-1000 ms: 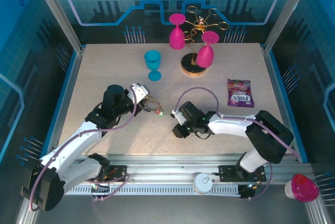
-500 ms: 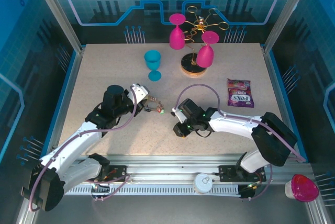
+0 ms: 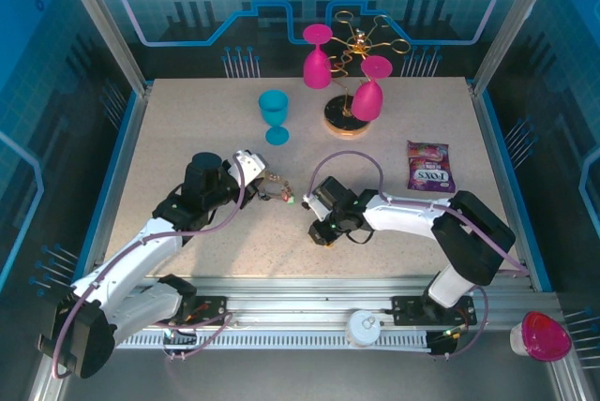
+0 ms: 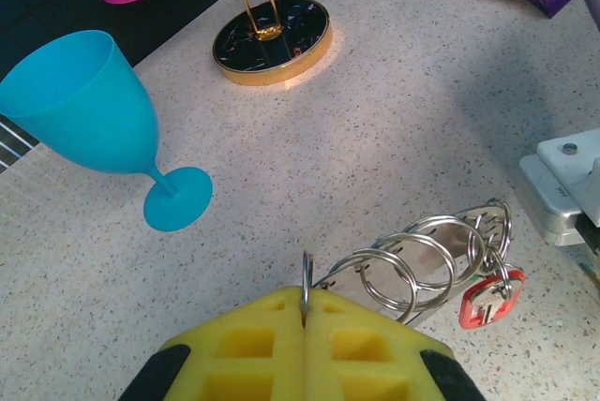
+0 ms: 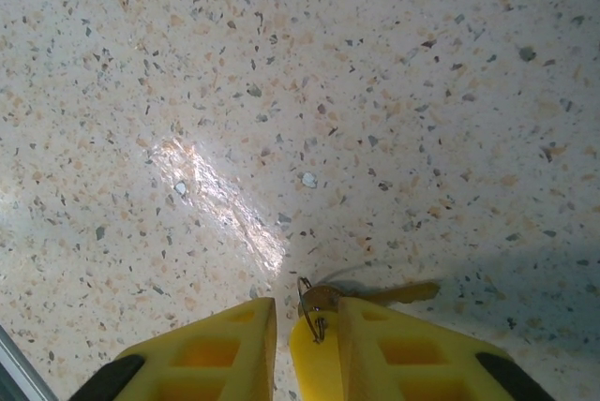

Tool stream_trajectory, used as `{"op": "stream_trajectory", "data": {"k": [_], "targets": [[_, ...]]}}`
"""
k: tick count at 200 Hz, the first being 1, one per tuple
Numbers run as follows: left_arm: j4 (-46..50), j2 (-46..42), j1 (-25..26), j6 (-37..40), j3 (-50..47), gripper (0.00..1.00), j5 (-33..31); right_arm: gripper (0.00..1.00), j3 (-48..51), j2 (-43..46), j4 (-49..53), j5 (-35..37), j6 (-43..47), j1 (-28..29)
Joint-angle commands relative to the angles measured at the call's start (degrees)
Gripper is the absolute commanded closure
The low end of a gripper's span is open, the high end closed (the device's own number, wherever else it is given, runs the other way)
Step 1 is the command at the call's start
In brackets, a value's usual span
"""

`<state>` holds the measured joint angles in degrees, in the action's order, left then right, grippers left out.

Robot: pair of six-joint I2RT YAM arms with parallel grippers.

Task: Put the keys on the keyring

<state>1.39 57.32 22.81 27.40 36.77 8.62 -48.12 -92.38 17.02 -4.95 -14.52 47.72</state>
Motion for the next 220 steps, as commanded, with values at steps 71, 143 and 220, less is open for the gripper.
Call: {"op": "stream_trajectory", "data": {"k": [71,143,220], "targets": [[-1.3,-1.2,0.4,1.1,0.0,1.0,1.8,0.79,-1.5,-2.0,0.8,-0.8,0.7,0.6],[-1.4,-1.3,0.3,1.0,-0.1,1.0,1.6,0.93,-1.2,-1.7,0.1,-1.0,1.1,0.6],[-1.0,-4.5,0.4,4.1,-0.7,1.0,4.0,1.0,4.5,11.4,-2.7,1.7,5.1,-0.7]]}}
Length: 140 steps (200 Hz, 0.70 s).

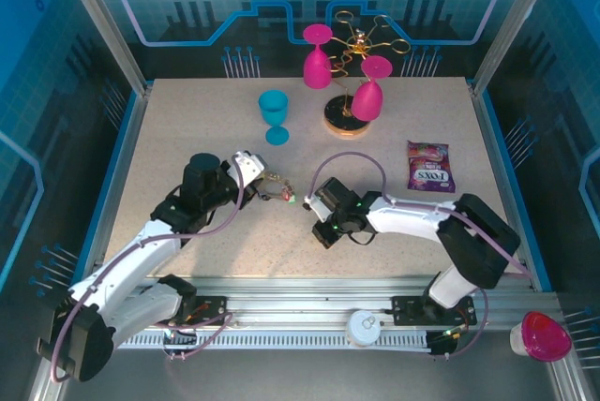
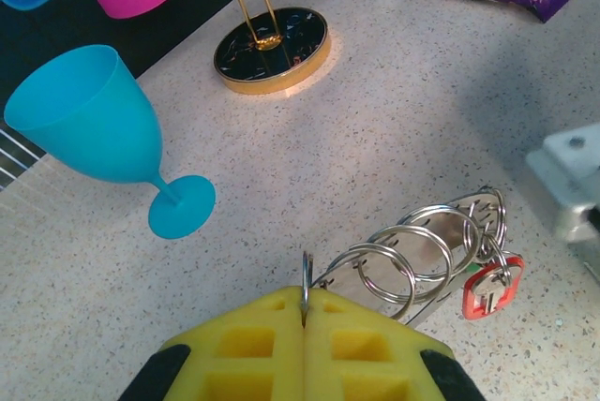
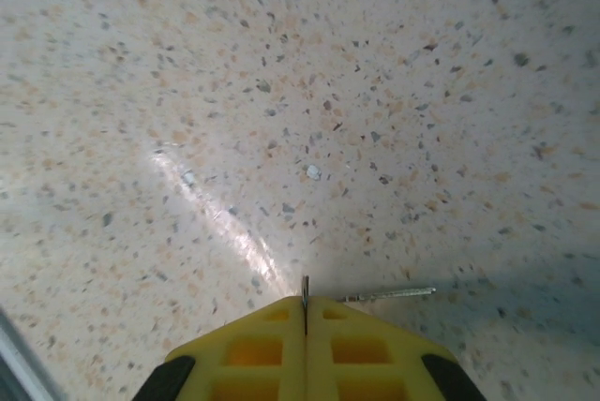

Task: Put the keys on the keyring

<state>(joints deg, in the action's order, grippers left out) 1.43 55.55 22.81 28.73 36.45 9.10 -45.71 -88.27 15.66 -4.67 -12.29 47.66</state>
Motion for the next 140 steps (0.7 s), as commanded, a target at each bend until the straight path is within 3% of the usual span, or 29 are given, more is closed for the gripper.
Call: {"op": "stream_trajectory", "data": {"k": [1,23,75,140], "targets": [[-0.9,-2.8,0.4,2.8,-0.4,1.0,3.7,1.0,2.2,7.7,-1.3,1.5,3.0,-0.7],[0.7,-4.2,0.4,6.1,-0.3,1.0,8.6,1.0,3.9,14.3,-1.2,2.7,5.4,-3.0],[5.1,-5.4,2.6,14.1,0.0,1.0,28.1,1.0,4.6,23.8,-5.2,6.9,15.7,-4.5],[7.5,2.1,9.0,18.2,0.7,1.0,24.9,1.0,2.6,23.3,-2.8,-8.9,28.6,-3.9]]}}
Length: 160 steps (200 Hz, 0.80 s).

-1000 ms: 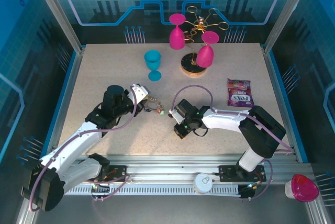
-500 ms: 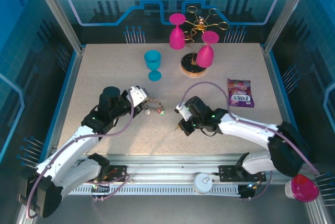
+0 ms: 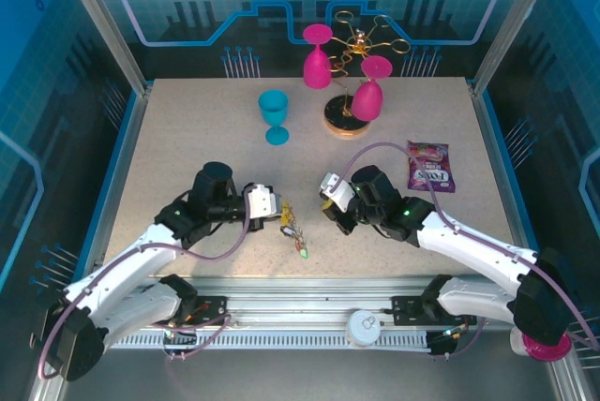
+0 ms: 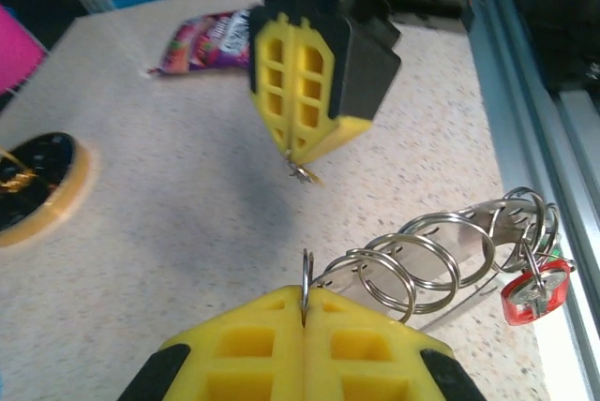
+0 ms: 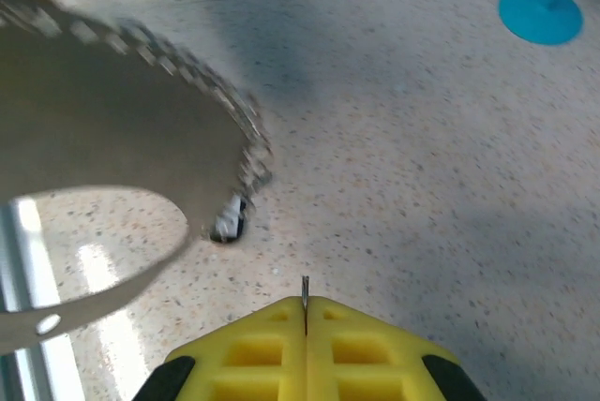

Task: Put the keys on the keyring

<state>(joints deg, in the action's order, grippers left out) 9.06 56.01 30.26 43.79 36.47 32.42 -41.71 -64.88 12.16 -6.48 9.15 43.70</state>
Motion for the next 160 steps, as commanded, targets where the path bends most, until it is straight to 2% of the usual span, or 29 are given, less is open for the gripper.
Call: {"op": "stream_trajectory", "data": {"k": [1,49,101,160], "targets": [[-0.3,1.7,1.6,3.1,0.6,1.0,1.5,1.0,-1.3,-0.1,0.7,-7.2,7.3,0.2],[-2.6,3.3,2.4,1.2,-1.6,1.0,1.7,1.0,1.6,-0.3,-3.0,-13.6,9.8,2.7],[-3.8,4.6,3.4,-0.5,-2.3,1.0,1.6,1.0,3.4,-1.4,-9.2,-13.1,7.9,4.3],[-4.2,6.0,3.9,-1.0,-1.8,1.0,0.6,1.0,4.3,-1.8,-11.8,-14.6,6.6,4.7]]}}
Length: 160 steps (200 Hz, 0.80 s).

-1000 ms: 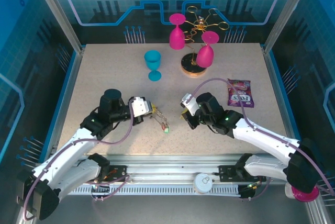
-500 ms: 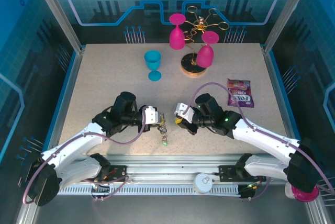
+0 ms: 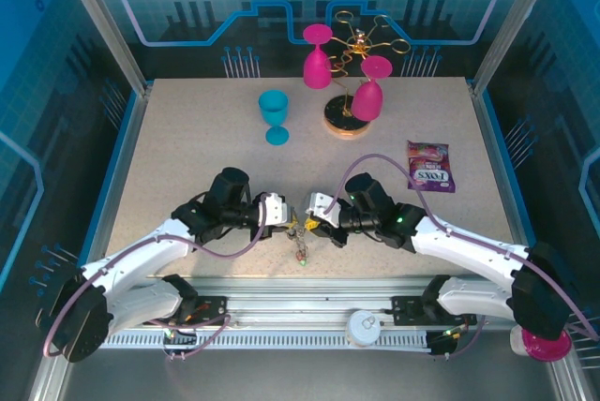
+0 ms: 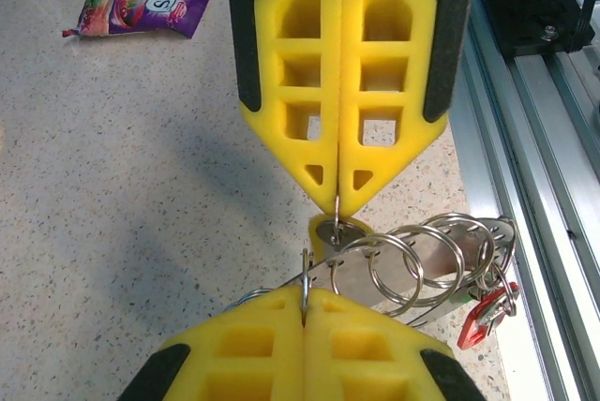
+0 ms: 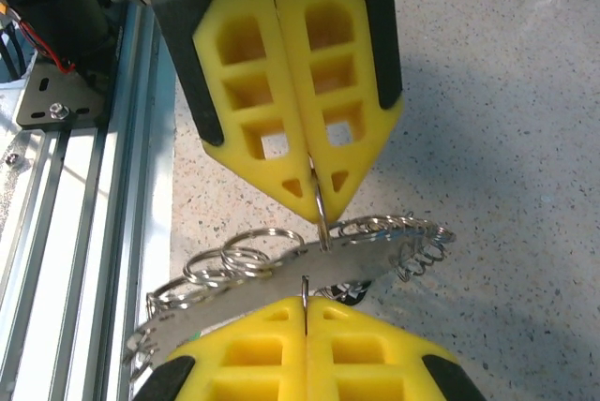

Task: Put the keys on the keyring

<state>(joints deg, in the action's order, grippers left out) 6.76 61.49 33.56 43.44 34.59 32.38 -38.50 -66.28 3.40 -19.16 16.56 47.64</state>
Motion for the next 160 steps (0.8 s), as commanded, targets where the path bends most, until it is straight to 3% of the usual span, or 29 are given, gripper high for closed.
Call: {"op": "stream_trajectory", "data": {"k": [1,160], "targets": [[-1.9,0.6,0.6,-0.7,0.0,1.0,0.6,1.0,1.0,-0.4,-3.0,-1.9,-0.9,0.8],[-2.2,1.1,0.9,-1.8,0.7,1.0,0.3,1.0,0.8,0.1,-6.0,2.8,-2.9,1.0]]}}
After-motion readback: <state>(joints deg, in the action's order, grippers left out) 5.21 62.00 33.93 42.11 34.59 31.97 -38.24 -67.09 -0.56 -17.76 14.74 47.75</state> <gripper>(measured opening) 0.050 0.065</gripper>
